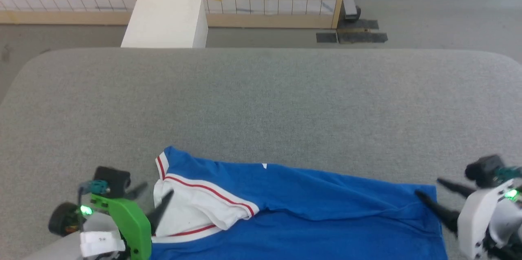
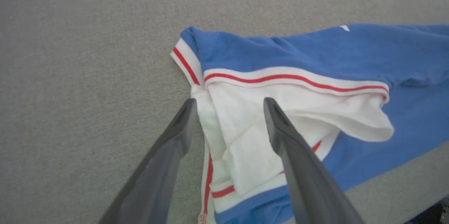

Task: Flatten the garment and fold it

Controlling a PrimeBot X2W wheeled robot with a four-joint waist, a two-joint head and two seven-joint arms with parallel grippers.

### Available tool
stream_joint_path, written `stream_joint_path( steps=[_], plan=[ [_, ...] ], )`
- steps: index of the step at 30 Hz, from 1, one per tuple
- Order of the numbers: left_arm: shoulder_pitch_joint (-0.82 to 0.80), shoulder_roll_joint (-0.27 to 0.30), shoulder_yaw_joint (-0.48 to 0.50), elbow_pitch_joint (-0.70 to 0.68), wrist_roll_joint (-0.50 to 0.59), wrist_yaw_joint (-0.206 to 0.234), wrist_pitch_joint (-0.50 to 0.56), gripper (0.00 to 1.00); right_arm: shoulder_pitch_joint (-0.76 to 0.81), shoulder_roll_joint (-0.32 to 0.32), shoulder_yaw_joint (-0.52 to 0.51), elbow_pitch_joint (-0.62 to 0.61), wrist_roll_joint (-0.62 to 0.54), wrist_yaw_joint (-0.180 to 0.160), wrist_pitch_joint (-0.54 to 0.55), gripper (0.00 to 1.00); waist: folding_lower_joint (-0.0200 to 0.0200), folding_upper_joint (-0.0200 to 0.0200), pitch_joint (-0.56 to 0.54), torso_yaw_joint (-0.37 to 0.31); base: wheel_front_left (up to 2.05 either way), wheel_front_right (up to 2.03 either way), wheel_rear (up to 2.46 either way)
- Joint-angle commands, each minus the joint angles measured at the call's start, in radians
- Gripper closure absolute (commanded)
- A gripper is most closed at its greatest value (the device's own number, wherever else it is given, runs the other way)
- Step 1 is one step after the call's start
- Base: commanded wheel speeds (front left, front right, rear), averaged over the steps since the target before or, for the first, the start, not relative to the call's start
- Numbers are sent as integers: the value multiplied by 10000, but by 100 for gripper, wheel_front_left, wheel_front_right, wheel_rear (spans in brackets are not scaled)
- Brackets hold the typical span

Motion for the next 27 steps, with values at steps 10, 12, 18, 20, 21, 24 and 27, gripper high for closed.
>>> stream_joint_path(
  steps=[10, 12, 18, 20, 21, 24, 27],
  plan=[
    [1247, -903, 3726, -1019, 2865, 3022, -1846, 0, 516, -947, -2038, -1883, -205, -15, 1532, 0, 1, -1, -257, 68, 0, 0, 0],
    [1881, -1294, 4756, -1317, 3834, 3312, -1847, 0, 593, -1067, -2213, -2046, 133, -15, 2175, 0, 1, -1, -211, 101, 0, 0, 0],
    [3581, -2692, 7192, -1999, 6170, 3146, -1850, 0, 694, -1382, -2290, -2003, 840, -15, 3991, 0, 1, -1, 20, 260, 0, 0, 0],
    [3968, -3197, 7723, -2120, 6784, 2907, -1850, 0, 728, -1355, -2170, -1870, 931, -15, 4424, 0, 1, -1, 94, 351, 0, 0, 0],
    [4107, -3447, 7958, -2173, 7014, 2793, -1850, 0, 744, -1312, -2125, -1792, 972, -15, 4575, 0, 1, -1, 123, 403, 0, 0, 0],
    [4546, -4260, 8732, -2256, 7645, 2331, -1850, 0, 795, -920, -2007, -1387, 1112, -15, 4852, 0, 1, -1, 252, 554, 0, 0, 0],
    [4842, -4940, 9365, -2216, 8153, 1751, -1851, 0, 732, -494, -1852, -937, 1094, -15, 4971, 0, 1, -1, 408, 700, 0, 0, 0]
  ],
)
